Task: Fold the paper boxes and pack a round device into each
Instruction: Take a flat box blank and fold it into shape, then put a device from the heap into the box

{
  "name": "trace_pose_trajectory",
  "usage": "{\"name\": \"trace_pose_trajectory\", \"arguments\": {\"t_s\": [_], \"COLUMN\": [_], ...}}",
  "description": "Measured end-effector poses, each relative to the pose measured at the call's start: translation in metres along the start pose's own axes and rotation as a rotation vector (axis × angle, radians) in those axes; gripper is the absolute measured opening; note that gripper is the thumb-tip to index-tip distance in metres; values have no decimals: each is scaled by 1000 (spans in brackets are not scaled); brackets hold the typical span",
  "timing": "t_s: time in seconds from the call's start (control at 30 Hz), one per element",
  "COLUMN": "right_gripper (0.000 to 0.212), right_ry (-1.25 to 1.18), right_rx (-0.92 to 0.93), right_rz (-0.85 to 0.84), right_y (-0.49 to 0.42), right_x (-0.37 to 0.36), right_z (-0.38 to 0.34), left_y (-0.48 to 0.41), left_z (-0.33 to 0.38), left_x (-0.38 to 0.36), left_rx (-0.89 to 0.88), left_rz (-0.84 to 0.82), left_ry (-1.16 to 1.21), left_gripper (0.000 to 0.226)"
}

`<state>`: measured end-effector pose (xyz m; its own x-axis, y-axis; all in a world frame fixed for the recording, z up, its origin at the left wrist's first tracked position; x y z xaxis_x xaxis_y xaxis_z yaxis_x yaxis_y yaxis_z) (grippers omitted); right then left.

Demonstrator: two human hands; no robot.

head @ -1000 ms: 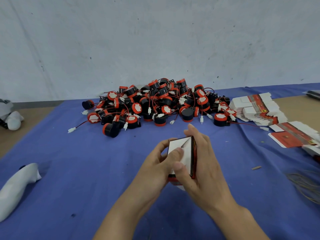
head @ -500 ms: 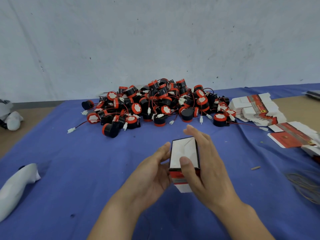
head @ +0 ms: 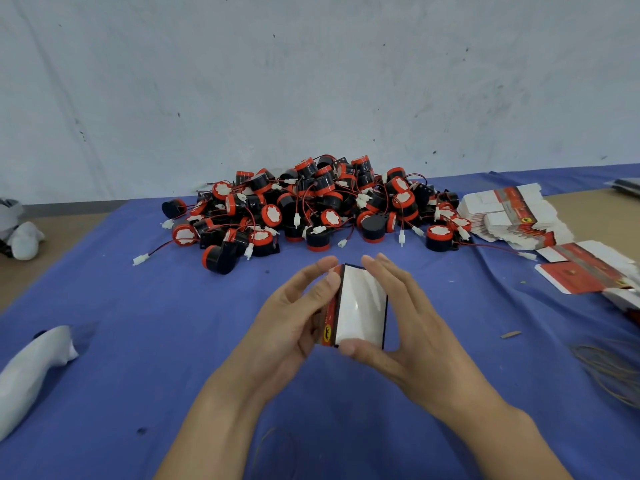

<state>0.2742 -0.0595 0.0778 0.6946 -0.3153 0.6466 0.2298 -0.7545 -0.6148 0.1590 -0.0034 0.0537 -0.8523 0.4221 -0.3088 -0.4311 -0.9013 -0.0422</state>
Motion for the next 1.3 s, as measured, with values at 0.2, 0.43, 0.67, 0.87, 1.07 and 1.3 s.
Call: {"name": "trace_pose_trajectory", "arguments": {"t_s": [0.2,0.43,0.67,0.87,1.07,1.3], "right_gripper": [113,100,107,120,138,144], "right_ry": [61,-224,-302,-206,-315,-401], "right_rx": [-133,-326,-459,-450,-558,-506], "right_rz": [-249,-300,-303,-297,-425,-248], "right_y": [9,20,22,5,12,-5], "right_x": [-34,-52,-58,-59,-70,-49], "right_z": [32,67,95,99,115,117], "left_y": [8,14,34,26,-28,-83], "left_z": [3,-22,-7,44,28,21], "left_x": [-15,-43,-61,27,162,224], "left_rx": [-173,-527,-725,-626,-157,194], "left_rz": [-49,-49,-39,507,837,824], "left_ry": [-721,-1672,-1651,-1107,-938,-1041], "left_gripper": [54,95,78,31,51,74]}}
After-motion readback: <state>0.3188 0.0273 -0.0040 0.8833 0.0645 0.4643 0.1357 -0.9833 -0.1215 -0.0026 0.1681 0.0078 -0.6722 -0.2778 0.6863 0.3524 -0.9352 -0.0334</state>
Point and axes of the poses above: each hand's wrist, its own y-axis away from the middle knuckle, its own x-axis out of the back of the hand, z = x × y, the point moved 10 cm from there along -y, towards the middle knuckle, and after that the axes turned 3 degrees about x, right-handed, at the moved point
